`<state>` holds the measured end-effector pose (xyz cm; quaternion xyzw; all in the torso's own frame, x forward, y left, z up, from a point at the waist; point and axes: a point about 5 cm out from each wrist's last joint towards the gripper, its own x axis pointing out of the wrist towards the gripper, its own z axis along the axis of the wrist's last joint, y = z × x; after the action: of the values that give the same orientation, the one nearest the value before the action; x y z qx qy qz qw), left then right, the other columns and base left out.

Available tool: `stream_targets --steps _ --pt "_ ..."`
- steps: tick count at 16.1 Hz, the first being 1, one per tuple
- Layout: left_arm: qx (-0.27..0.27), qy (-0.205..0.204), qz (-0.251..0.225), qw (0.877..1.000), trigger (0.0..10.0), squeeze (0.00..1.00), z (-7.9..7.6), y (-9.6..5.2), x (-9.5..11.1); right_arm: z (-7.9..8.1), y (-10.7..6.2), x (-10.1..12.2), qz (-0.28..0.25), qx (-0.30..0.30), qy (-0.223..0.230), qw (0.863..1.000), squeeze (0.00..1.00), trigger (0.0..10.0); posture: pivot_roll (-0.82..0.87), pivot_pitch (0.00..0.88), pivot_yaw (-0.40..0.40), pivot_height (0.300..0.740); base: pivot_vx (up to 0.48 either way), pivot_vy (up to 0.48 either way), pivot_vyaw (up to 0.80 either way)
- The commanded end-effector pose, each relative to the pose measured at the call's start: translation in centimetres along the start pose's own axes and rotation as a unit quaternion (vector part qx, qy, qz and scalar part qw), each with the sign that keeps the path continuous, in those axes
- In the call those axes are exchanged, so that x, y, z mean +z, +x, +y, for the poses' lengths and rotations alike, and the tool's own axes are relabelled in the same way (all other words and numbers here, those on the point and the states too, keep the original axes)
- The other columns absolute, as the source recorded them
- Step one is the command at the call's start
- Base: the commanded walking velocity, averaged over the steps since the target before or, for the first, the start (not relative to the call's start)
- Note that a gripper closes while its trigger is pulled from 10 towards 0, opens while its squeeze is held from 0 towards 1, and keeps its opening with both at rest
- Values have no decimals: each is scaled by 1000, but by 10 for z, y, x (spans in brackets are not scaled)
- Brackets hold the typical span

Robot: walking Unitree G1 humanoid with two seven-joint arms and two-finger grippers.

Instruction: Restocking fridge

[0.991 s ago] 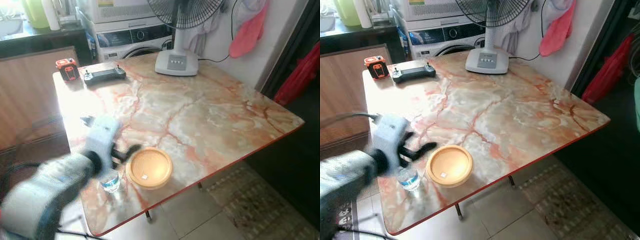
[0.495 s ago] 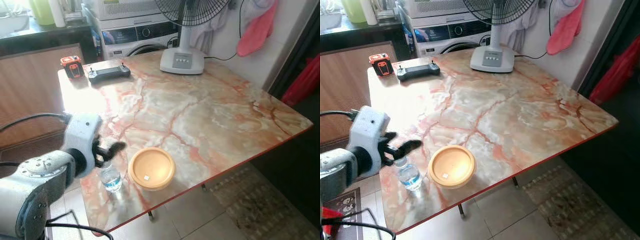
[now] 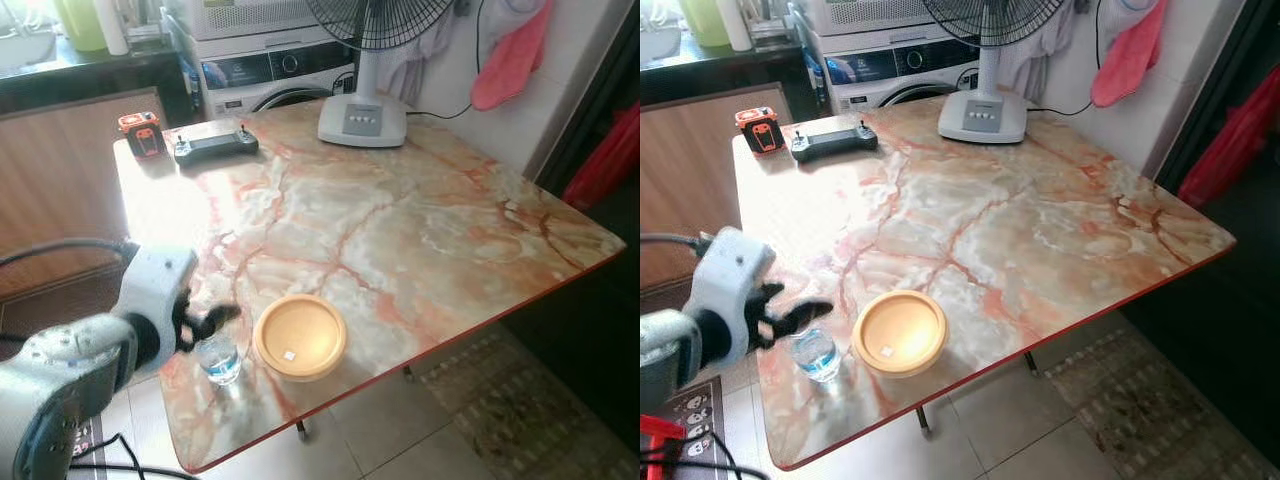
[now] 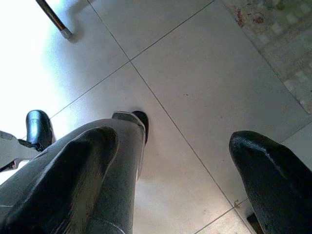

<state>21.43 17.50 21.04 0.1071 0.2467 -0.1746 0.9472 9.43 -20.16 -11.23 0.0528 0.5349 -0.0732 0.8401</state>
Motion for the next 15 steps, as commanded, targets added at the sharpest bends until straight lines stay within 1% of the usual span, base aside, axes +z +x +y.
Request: stream_targets --steps 1,2,5,11,15 --pt "-14 11 1 1000 10000 0 -6 -2 0 -1 0 -2 6 -2 7 1000 0 10000 232 0 -10 740 0 0 0" --pt "-17 7 -2 1000 10000 0 -6 -1 1 -1 0 -2 5 -3 7 1000 0 10000 233 0 -12 740 0 0 0" --pt "-18 4 15 1000 10000 0 -8 2 -5 -1 0 -2 6 -3 8 1000 0 10000 225 0 -11 740 0 0 0" --pt "-2 -2 17 1000 10000 0 -4 2 -6 -2 0 -2 7 -1 8 1000 0 10000 230 0 -17 740 0 0 0" --pt "-4 -11 17 1000 10000 0 -6 5 -6 -3 0 -1 7 -1 9 1000 0 10000 222 0 -20 740 0 0 0"
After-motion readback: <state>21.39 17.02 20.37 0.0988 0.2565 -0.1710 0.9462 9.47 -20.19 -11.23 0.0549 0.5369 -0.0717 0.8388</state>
